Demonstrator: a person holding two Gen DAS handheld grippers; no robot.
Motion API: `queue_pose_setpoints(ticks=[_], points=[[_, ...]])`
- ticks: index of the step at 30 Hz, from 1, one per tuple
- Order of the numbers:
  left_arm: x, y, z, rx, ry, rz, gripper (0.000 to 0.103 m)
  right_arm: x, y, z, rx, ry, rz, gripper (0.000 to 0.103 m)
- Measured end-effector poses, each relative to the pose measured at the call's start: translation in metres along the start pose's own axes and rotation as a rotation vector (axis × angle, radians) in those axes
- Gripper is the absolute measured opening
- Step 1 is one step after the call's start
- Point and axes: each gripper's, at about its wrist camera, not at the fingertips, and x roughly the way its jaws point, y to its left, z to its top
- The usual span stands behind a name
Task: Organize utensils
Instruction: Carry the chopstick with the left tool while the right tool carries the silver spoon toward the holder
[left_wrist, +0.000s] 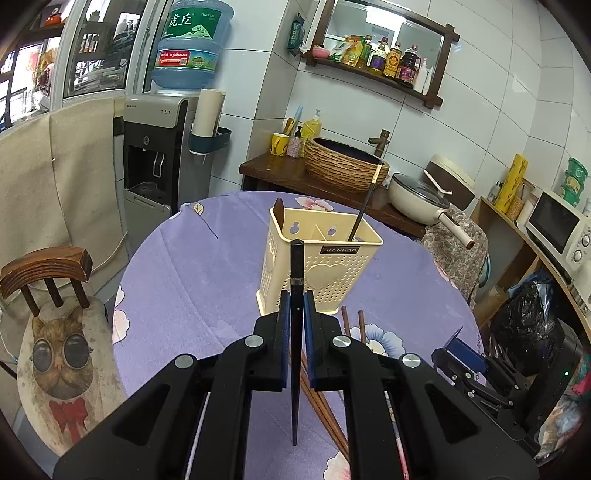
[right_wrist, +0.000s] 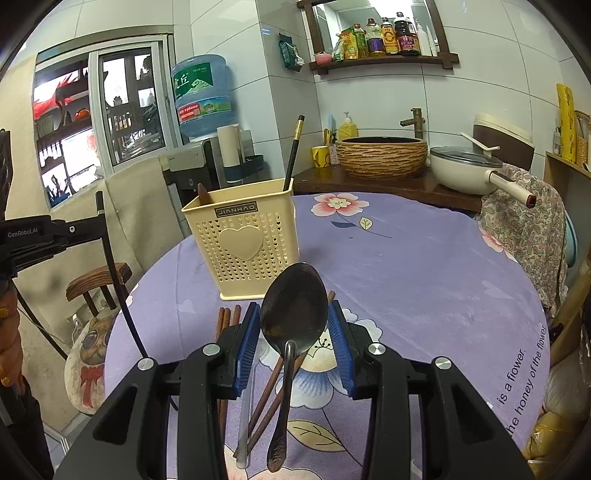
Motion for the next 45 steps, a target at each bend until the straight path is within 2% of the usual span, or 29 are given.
queue_pose_setpoints(ticks=[15,20,26,32,37,41,45], points=[[-0.004,-0.009,0.015,0.031,-0.019,-0.018,0.007,0.000,0.005,0.008,-0.012,0.005,0.018,0.037],[-0.008,-0.012,0.024,0.042,-0.037,-0.023,0.007,0.002,0.006,0.021,-0.005,-0.003,0.056,0.037],[-0.016,-0.020,0.064,0.050,-0.079,-0.061,0.007,0.014,0.019,0.065,-0.046,-0.070,0.078,0.037],[-0.036,-0.036,0.132,0.061,-0.181,-0.074,0.007,0.021,0.030,0.152,-0.027,-0.189,0.101,0.037],[-0.041,-0.049,0.182,0.058,-0.268,-0.032,0.007,0.037,0.041,0.208,-0.039,-0.273,0.052,0.037],[-0.020,-0.054,0.202,0.061,-0.262,-0.003,0.007,0.063,0.048,0.223,-0.069,-0.297,0.002,0.037],[0.016,-0.050,0.201,0.059,-0.243,0.059,0.007,0.093,0.044,0.209,-0.083,-0.286,-0.045,0.037]])
